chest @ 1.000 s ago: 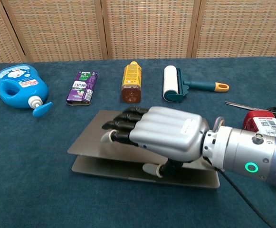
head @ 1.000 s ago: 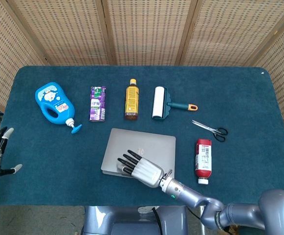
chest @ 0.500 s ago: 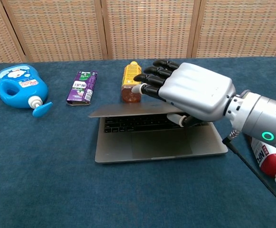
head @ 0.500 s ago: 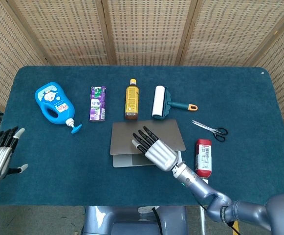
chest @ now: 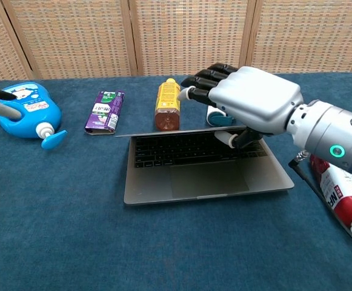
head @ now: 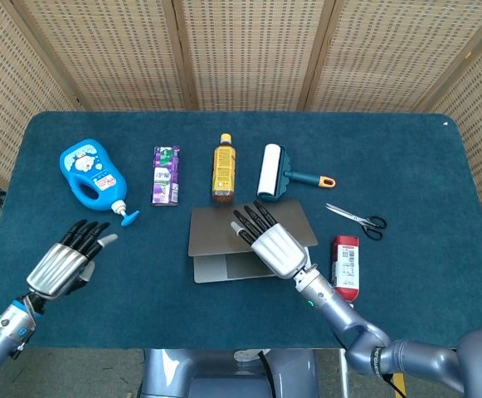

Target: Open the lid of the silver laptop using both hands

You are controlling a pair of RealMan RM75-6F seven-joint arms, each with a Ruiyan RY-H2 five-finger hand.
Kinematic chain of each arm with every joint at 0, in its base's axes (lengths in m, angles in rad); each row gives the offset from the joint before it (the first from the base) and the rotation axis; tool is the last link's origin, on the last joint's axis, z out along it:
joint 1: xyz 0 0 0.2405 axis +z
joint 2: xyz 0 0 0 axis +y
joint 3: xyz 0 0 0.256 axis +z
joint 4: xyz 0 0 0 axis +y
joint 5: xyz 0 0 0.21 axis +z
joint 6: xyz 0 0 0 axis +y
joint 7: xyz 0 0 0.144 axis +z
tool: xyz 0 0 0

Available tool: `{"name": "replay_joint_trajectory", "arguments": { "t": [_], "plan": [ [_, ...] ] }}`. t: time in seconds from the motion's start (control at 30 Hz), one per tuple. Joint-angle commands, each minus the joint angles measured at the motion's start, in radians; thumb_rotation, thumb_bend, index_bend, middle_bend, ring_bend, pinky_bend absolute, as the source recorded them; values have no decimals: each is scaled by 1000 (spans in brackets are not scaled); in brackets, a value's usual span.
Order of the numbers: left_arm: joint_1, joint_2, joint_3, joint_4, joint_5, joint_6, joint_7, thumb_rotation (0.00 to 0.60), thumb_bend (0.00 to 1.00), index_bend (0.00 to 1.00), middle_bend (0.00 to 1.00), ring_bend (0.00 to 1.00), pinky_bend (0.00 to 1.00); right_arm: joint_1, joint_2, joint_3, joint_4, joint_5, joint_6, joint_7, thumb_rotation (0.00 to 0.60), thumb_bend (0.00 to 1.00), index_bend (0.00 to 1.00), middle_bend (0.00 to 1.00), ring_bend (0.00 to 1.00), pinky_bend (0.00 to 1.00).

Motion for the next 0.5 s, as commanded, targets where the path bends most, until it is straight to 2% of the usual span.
{"name": "replay_joint_trajectory", "arguments": {
  "t": [0.03,0.27,0.5],
  "plan": [
    [-68,-80,38,88,86,3,-95,600,989,272,56,131,128,4,9,20,-27,38,-19,8,600,608,154,123,71,61],
    [-112,-164,64,164,132,11,-164,600,1000,348,109,207,250,10,15,30,-45,65,-26,1,600,608,154,127,71,60],
    [-163,-268,63,249,134,7,-229,600,1000,349,111,213,277,17,15,25,-47,75,-29,10,600,608,157,134,74,60]
  ]
}}
